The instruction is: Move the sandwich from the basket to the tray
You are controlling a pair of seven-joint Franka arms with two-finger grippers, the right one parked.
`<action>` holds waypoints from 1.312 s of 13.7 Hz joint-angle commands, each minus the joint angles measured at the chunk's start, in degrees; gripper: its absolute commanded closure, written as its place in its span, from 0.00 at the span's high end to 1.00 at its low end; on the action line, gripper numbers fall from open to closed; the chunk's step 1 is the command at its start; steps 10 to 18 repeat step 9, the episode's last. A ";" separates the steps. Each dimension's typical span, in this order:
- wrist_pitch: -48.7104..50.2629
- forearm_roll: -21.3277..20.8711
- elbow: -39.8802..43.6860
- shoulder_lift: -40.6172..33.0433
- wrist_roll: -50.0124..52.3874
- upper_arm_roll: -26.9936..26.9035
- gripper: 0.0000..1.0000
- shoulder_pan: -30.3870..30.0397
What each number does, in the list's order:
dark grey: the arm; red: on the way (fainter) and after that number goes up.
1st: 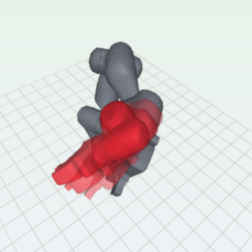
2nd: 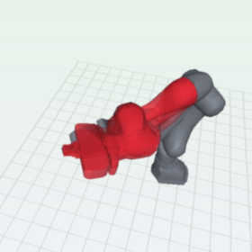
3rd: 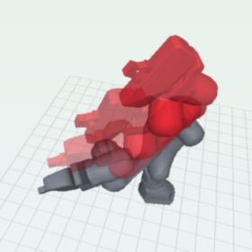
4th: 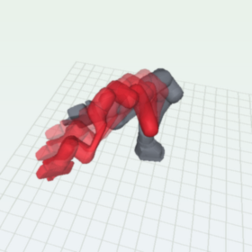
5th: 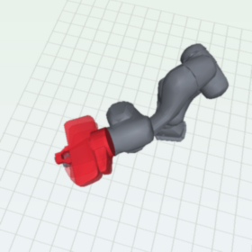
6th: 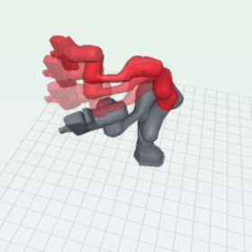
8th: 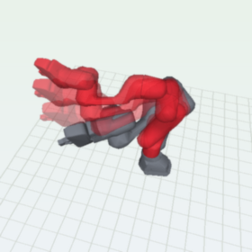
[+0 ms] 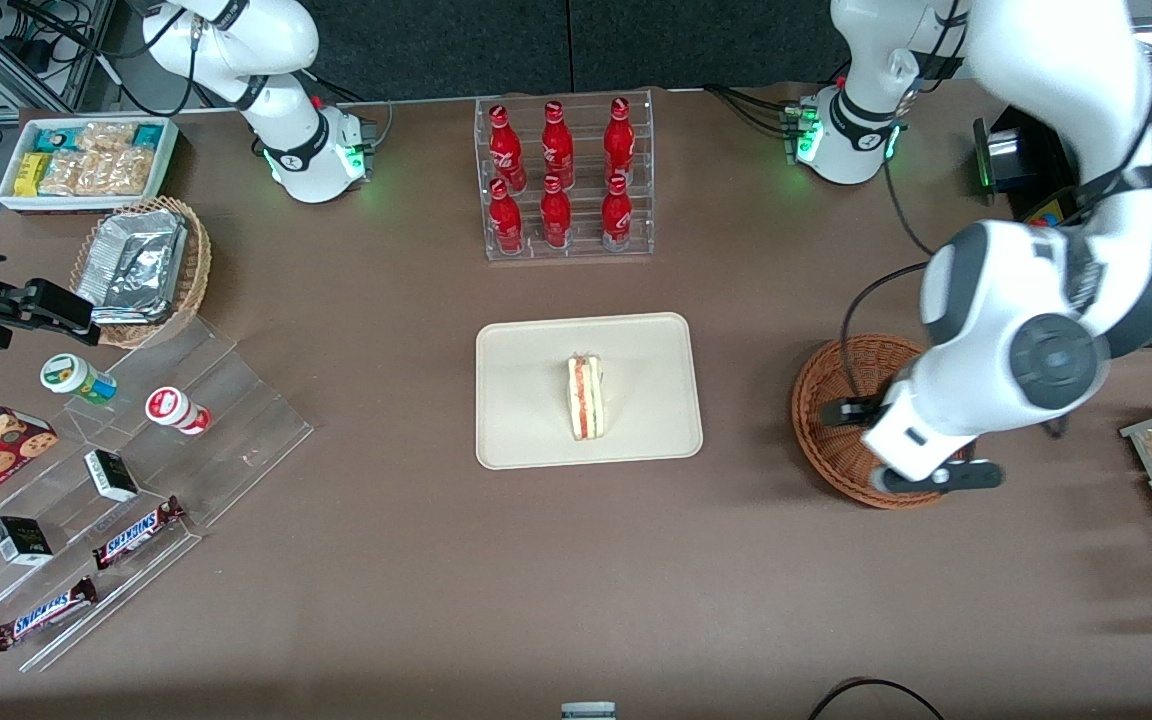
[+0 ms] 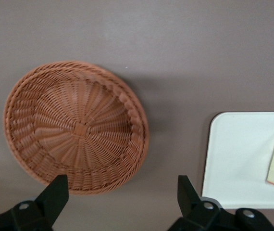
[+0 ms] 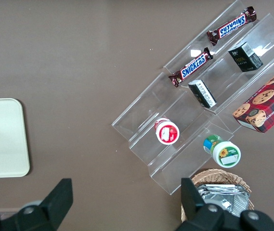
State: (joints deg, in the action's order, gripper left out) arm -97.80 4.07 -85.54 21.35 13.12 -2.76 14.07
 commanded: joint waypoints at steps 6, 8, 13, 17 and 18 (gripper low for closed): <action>11.21 -2.32 -10.35 -20.10 -6.96 11.90 1.00 -16.35; 13.77 -2.31 -8.77 -21.43 -6.96 11.72 1.00 -16.88; 14.39 -2.31 -7.98 -21.52 -7.05 11.72 1.00 -17.58; 14.39 -2.31 -7.98 -21.52 -7.05 11.72 1.00 -17.58; 14.39 -2.31 -7.98 -21.52 -7.05 11.72 1.00 -17.58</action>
